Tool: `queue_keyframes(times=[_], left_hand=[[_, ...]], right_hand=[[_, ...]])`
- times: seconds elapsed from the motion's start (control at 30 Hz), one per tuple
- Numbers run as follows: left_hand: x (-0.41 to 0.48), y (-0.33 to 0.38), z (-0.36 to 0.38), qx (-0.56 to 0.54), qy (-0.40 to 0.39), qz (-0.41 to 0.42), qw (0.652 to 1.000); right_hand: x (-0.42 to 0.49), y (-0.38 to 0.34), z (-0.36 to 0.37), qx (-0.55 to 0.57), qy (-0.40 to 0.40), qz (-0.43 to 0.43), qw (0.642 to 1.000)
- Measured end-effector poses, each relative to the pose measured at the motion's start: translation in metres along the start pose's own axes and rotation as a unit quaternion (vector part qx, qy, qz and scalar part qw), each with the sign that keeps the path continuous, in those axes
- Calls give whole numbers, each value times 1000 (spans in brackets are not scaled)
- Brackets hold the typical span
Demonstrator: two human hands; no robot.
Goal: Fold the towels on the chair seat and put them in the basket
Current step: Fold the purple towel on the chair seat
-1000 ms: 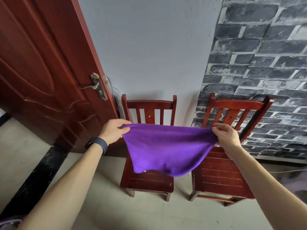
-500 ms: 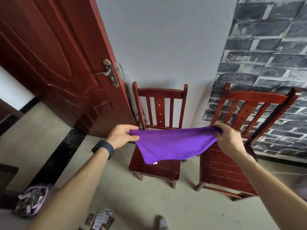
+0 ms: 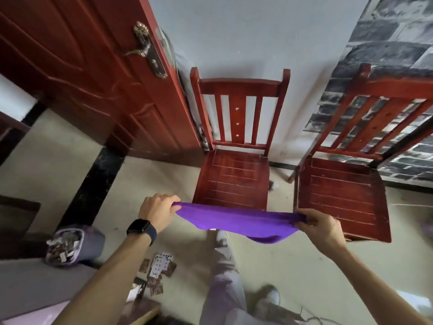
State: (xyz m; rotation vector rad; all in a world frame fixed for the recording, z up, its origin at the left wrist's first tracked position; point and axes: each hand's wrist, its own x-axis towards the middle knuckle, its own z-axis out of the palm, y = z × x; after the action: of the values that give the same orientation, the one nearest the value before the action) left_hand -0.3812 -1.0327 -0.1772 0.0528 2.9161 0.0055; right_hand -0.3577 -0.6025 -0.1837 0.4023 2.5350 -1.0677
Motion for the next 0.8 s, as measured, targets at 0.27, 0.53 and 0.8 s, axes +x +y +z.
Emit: queue_keyframes(times=[0.27,0.53,0.8], left_hand=[[132,-25,37,-7,-41,29,999],[278,-42,115,43,-86,31,995],[386,-24,182,-63,-65,-46,995]], right_hand=[[124,-26,59,-106,-23,80,991],[265,-37,118,-237,0,67,969],[380,-7,154,-177,75,95,977]])
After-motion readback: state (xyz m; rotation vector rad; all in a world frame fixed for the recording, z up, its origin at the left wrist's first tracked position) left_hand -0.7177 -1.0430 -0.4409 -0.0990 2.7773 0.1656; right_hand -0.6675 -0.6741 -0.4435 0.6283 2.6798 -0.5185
